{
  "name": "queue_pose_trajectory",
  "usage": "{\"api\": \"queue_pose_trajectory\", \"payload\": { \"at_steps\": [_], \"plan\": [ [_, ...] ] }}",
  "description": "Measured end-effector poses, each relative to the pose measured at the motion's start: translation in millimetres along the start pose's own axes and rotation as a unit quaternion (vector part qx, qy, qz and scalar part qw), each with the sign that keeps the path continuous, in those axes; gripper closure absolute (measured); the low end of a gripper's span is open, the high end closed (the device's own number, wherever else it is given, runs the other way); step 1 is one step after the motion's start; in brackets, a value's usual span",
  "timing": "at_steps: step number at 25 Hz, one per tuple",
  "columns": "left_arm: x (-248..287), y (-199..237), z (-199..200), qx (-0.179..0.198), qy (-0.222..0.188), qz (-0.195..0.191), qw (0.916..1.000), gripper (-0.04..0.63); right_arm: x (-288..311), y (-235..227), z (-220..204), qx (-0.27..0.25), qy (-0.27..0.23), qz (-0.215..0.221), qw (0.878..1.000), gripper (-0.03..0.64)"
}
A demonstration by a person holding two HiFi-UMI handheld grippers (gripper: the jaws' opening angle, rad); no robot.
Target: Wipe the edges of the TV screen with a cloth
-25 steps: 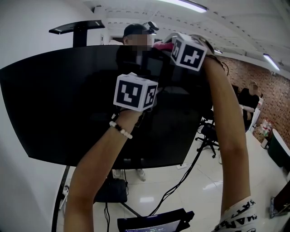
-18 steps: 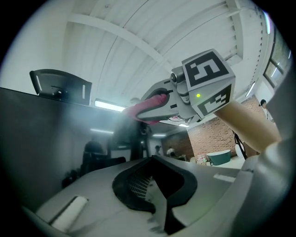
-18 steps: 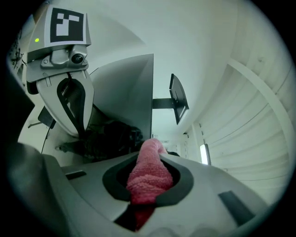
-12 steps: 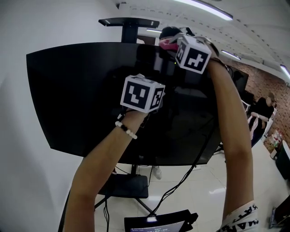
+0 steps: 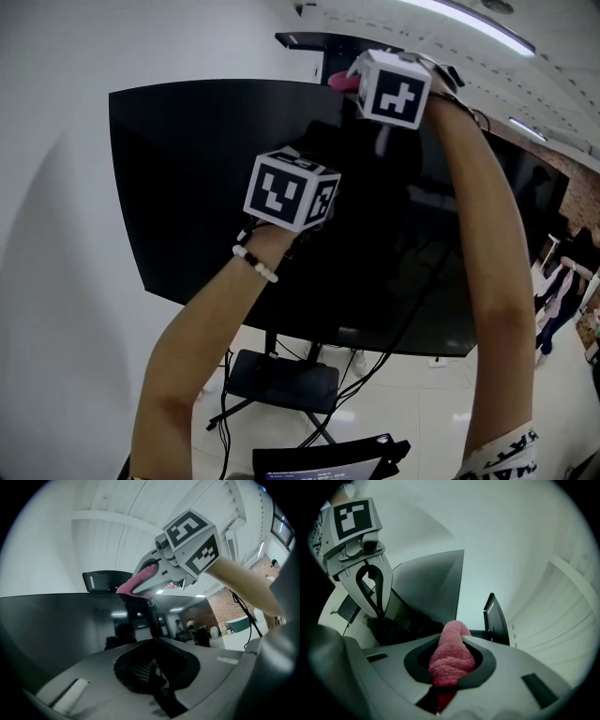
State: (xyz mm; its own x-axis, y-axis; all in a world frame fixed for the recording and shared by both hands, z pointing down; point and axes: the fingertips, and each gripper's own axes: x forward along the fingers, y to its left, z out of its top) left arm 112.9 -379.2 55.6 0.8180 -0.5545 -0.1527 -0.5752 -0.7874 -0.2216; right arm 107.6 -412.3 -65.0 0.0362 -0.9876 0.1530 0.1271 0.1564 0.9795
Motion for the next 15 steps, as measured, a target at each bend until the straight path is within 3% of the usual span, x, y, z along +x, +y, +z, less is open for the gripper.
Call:
{"api": "queue_pose_trajectory", "payload": {
  "at_steps": [9,15],
  "plan": [
    [-48,80,-17,-0.006,-0.005,0.027,0.9996,0.595,47,-14,96,-0.016,-0.038,0.003,0.999,0.555],
    [-111,162,-39,0.0,0.014,0.034,0.9993,0.595,85,-32,195,-0.006,-0.055,-0.006,0.998,0.555]
  ]
}}
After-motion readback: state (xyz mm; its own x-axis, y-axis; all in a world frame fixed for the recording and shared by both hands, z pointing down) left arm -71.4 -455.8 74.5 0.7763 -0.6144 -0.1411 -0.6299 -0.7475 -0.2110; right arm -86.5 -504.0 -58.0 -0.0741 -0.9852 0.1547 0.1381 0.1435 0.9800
